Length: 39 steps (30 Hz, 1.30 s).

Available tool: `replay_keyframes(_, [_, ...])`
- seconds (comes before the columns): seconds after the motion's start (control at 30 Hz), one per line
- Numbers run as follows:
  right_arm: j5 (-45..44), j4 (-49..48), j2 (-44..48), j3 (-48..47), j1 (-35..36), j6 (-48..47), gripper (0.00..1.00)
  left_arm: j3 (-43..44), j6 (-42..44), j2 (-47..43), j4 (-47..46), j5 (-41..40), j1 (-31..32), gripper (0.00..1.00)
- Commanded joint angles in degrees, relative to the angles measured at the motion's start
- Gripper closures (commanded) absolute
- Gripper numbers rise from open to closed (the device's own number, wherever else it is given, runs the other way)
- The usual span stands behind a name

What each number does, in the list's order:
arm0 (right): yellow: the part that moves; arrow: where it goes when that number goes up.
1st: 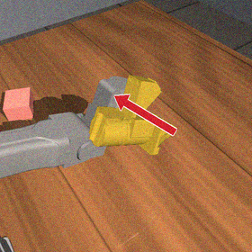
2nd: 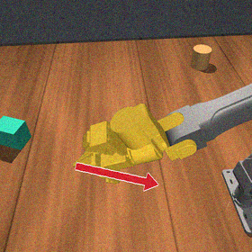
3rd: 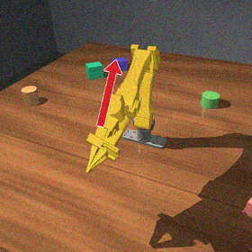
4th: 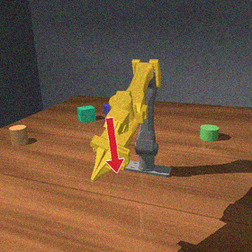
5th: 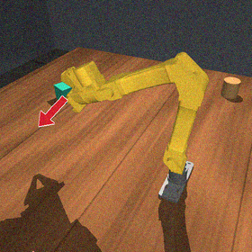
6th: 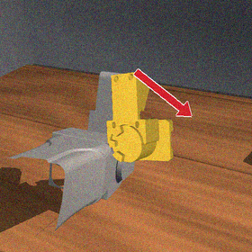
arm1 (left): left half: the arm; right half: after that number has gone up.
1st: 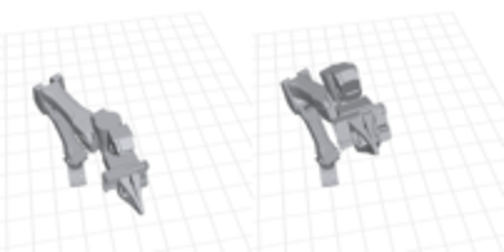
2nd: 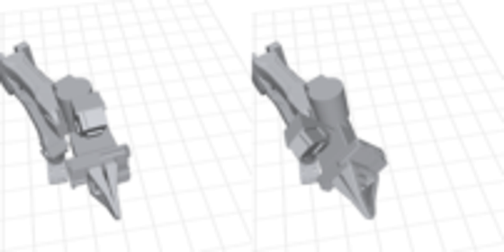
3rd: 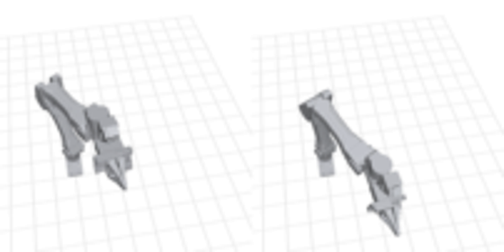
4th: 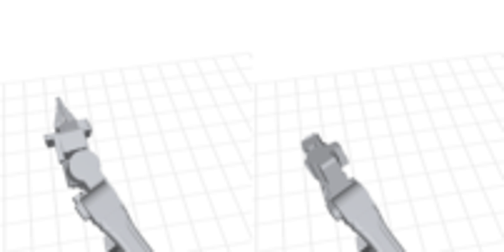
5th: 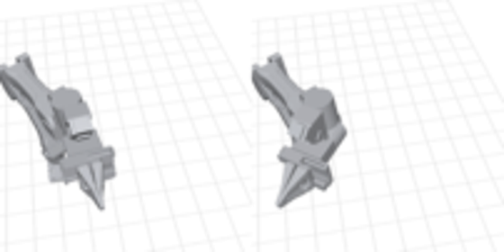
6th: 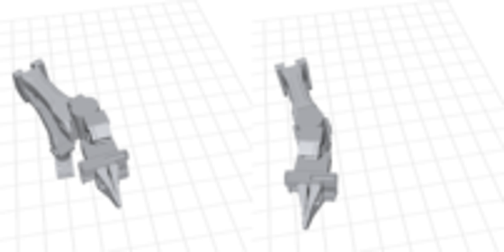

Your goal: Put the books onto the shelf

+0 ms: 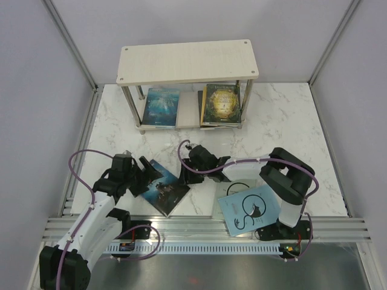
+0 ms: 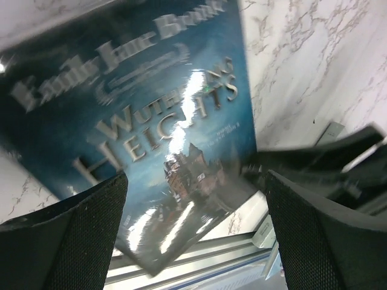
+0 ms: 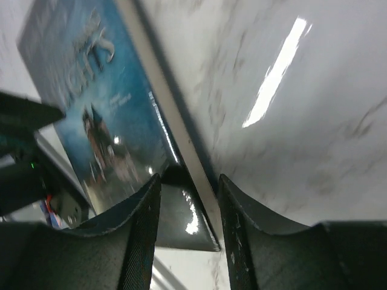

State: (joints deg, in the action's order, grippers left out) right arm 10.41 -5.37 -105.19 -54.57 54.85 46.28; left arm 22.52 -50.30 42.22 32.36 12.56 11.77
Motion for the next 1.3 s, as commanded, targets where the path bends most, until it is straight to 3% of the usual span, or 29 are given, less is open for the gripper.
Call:
replay_keyframes(0.0, [1.98, 4.57, 4.37, 4.29, 6.57, 5.48, 0.52, 0.24, -1.29, 1.02, -2.04, -0.78, 0.18, 0.04])
replay_keyframes(0.2, [-2.31, 6.84, 9.38, 5.0, 8.7, 6.54, 0.52, 3.05, -0.06, 1.82, -0.72, -3.67, 0.18, 0.04])
replay_keyframes(0.5, [-7.43, 10.73, 9.91, 0.35, 3.08, 2.16, 0.47, 9.71, 1.61, -0.91, 6.03, -12.28, 0.18, 0.03])
replay_keyframes(0.73, [-4.36, 12.13, 4.91, -5.46, -2.37, -1.28, 0.47, 12.1, -0.32, 8.13, 10.44, -21.86, 0.18, 0.0])
replay_keyframes(1.0, [0.57, 12.57, -1.51, -10.91, -5.89, -2.34, 0.46, 6.14, -2.25, 15.34, 4.31, -25.92, -0.34, 0.0])
replay_keyframes(1.2, [2.77, 11.79, -4.23, -11.97, -6.77, -1.99, 0.46, -0.89, -4.18, 17.63, -5.36, -18.81, -0.43, 0.01])
replay_keyframes(1.27, [3.64, 10.56, -5.02, -11.27, -6.86, -1.55, 0.46, -4.05, -4.54, 17.64, -11.07, -15.29, -0.34, 0.08])
